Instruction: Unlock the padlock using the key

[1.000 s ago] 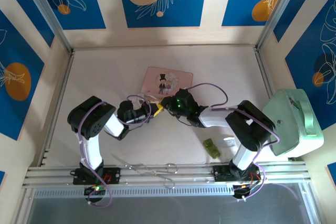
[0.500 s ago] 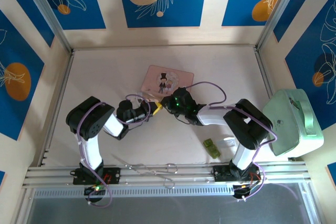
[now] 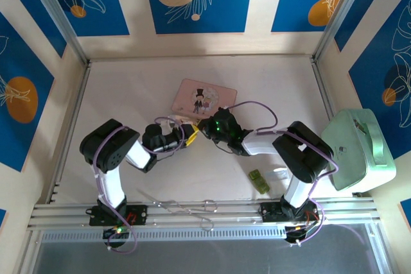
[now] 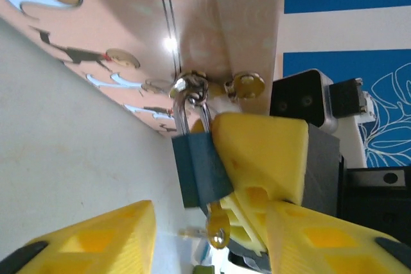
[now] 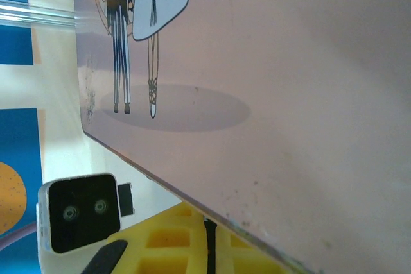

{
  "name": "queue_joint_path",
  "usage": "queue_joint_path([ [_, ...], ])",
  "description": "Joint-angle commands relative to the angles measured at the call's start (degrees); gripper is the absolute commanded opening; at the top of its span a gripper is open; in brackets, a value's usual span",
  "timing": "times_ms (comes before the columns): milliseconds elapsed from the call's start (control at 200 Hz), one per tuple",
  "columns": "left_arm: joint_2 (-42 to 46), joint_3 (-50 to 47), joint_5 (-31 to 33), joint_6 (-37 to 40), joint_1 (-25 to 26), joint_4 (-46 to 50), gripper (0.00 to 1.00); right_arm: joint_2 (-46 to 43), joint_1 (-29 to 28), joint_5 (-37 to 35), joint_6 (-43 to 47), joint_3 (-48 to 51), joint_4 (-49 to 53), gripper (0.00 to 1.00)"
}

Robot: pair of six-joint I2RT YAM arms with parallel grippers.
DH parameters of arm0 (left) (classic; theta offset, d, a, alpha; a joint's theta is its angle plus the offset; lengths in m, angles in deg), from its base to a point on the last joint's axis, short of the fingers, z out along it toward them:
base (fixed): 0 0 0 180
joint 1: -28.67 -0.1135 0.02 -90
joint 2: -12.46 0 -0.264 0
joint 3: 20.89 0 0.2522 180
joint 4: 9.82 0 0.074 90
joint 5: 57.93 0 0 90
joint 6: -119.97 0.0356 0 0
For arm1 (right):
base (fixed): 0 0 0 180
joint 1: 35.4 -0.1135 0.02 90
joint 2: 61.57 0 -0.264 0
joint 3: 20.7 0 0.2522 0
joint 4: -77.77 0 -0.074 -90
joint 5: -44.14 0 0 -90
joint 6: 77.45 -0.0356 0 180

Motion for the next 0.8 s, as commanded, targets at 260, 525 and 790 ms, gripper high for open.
queue_joint_path([
  [260, 15.18, -5.82, 5.41, 5.89, 4.15, 12.03, 0.41, 0.14, -0.7, 7.39, -7.24, 4.9, 6.39, 0.0],
  [525, 20.58, -4.13, 10.04, 9.27, 5.6, 20.34, 0.22, -0.47, -1.09, 7.39, -7.81, 4.57, 6.19, 0.0],
  [790, 24.36, -1.6, 15.16, 13.79, 6.79, 30.75, 0.29, -1.21, -1.22, 6.95, -8.27, 4.91, 6.54, 0.0],
])
